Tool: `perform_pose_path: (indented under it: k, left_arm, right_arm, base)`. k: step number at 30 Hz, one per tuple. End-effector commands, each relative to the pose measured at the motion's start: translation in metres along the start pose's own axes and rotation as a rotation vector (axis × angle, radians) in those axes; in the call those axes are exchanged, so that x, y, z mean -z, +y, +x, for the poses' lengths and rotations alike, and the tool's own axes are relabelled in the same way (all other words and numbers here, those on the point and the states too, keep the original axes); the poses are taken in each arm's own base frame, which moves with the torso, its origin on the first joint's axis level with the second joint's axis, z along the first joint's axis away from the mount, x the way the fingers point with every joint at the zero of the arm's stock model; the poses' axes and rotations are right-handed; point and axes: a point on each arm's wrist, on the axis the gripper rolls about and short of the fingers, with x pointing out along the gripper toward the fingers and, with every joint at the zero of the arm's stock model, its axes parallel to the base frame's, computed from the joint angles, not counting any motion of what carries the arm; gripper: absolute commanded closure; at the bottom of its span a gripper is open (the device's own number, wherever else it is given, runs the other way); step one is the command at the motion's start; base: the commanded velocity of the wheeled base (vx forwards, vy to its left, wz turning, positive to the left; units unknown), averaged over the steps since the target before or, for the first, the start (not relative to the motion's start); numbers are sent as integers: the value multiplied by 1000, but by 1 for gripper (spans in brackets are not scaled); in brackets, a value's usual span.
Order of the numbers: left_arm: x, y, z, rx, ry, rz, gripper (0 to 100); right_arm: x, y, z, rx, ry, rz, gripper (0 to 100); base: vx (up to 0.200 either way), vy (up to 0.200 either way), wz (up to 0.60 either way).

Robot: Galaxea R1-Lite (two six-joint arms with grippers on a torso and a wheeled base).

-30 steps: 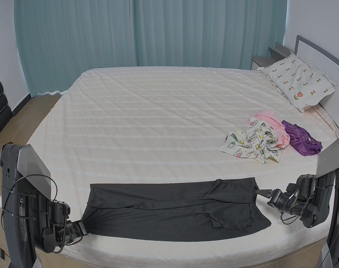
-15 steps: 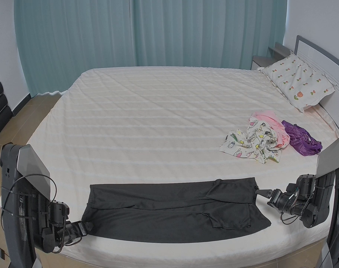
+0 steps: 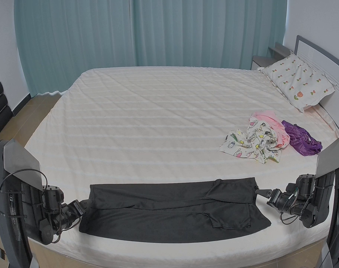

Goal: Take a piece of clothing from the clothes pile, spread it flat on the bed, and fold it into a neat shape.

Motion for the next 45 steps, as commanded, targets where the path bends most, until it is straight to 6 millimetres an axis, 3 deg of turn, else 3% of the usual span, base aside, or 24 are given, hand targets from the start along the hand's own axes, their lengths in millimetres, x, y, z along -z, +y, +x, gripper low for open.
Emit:
perform_pose_path:
  k: [1,11,16,45]
  left_arm:
    - [-11,-14,12,73,-71,-33,0]
    - [-26,-26,35,103,-109,-74,0]
    - [-21,-23,44,80,-79,-78,0]
    - [-6,-32,50,98,-33,-47,0]
  right_arm:
    - [2,3,1,-11,3,-8,0]
    - [4,5,2,-15,10,-12,0]
    - [4,5,3,-16,13,-13,0]
    - [8,4,6,-12,27,-14,0]
  base:
    - [0,0,0]
    - [0,0,0]
    - [0,0,0]
    - [0,0,0]
